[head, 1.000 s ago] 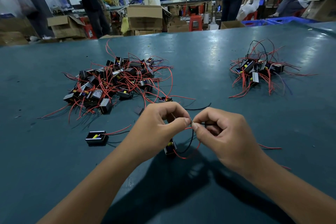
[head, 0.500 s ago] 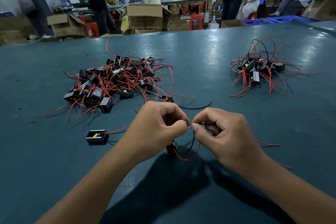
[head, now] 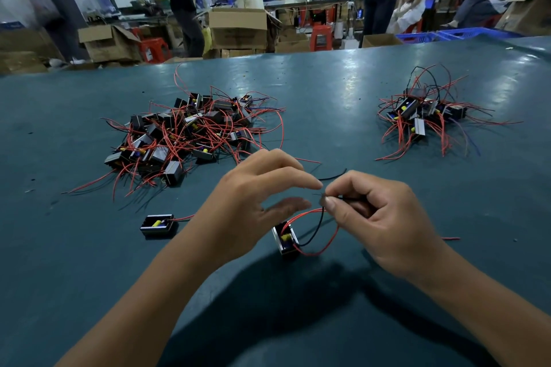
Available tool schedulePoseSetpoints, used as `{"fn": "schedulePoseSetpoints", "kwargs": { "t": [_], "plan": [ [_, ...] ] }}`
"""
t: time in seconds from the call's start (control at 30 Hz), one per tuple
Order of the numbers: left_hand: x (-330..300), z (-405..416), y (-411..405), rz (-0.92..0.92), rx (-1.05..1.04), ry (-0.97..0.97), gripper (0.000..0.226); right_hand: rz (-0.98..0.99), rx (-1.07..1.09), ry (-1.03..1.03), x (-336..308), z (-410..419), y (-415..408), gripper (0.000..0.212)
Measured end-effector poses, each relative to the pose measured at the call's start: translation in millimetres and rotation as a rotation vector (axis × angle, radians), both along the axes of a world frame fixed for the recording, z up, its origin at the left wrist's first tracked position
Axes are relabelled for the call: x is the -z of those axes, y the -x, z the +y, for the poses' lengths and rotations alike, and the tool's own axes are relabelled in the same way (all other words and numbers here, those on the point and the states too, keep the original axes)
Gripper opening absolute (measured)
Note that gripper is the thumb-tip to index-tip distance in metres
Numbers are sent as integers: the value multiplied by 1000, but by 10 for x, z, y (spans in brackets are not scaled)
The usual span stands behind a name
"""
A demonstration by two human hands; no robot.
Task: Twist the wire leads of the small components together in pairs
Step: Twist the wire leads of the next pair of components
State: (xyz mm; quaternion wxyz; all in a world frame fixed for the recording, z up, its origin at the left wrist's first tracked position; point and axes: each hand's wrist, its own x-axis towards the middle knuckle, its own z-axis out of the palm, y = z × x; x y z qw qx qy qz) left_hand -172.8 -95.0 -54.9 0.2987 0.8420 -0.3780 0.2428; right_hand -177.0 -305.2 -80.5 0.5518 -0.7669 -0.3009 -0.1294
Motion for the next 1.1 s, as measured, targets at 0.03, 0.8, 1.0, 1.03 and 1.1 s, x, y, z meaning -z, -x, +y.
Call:
{"fn": "schedulePoseSetpoints", "kwargs": {
  "t": [0.03,0.8,1.0,1.03,1.1],
  "plan": [
    [2,3,-5,-23,2,7,18,5,-28,-6,1,-1,4,7],
    [-25,-64,105,50,-53,14,9,91,-167,-104,16,10,16,8],
    [-18,-84,103,44,-127,54,5,73,-99,-117,10,23,23,9],
    [-13,-88,102,51,-132,59,5,76,-96,-118,12,25,25,9],
    [-1,-103,104,68,-141,61,5,82,-94,-122,18,31,27,9]
  ]
}}
